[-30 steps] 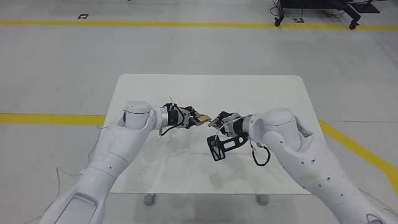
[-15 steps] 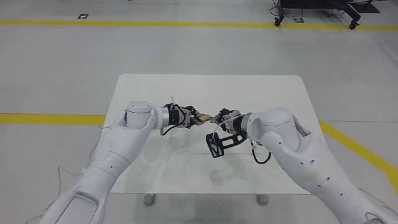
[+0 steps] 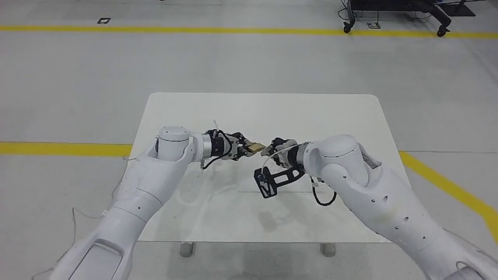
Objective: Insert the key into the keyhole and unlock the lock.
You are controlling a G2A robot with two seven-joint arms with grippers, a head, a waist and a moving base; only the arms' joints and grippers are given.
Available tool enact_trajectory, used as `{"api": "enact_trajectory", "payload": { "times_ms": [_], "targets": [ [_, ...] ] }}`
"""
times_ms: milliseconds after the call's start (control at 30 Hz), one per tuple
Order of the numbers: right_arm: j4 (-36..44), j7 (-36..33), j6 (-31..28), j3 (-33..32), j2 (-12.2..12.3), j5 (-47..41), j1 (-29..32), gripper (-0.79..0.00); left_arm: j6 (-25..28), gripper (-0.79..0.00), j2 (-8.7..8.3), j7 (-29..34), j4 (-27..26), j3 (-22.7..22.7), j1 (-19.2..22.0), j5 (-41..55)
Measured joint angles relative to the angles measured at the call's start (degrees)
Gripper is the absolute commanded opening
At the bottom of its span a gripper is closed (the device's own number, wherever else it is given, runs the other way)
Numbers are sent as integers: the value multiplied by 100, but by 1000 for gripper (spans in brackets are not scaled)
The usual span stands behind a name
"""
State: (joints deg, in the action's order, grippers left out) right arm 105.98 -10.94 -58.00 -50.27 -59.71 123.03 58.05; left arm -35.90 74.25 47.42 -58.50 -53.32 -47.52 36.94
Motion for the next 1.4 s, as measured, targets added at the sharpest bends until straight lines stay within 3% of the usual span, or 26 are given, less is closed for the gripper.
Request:
{"api": "enact_trajectory", "payload": {
  "times_ms": [600,1200,1233,1267,1367,1400],
  "targets": [
    [39,-470,0,236,1,-418,-129,-785,5,-785,13,0,-43,31,-44,125],
    [-233,-389,70,228,-41,-605,-221,-785,-71,-785,-9,27,-140,17,-87,189],
    [-253,-366,77,220,-44,-632,-224,-739,-73,-785,-9,30,-140,15,-86,195],
    [-276,-347,82,211,-47,-659,-226,-613,-73,-785,-10,32,-140,12,-84,201],
    [-357,-286,144,158,-58,-781,-223,-406,-77,-785,-11,41,-137,8,-81,226],
    [-378,-273,177,125,-59,-823,-216,-268,-80,-785,-10,43,-132,6,-77,239]
  ]
}}
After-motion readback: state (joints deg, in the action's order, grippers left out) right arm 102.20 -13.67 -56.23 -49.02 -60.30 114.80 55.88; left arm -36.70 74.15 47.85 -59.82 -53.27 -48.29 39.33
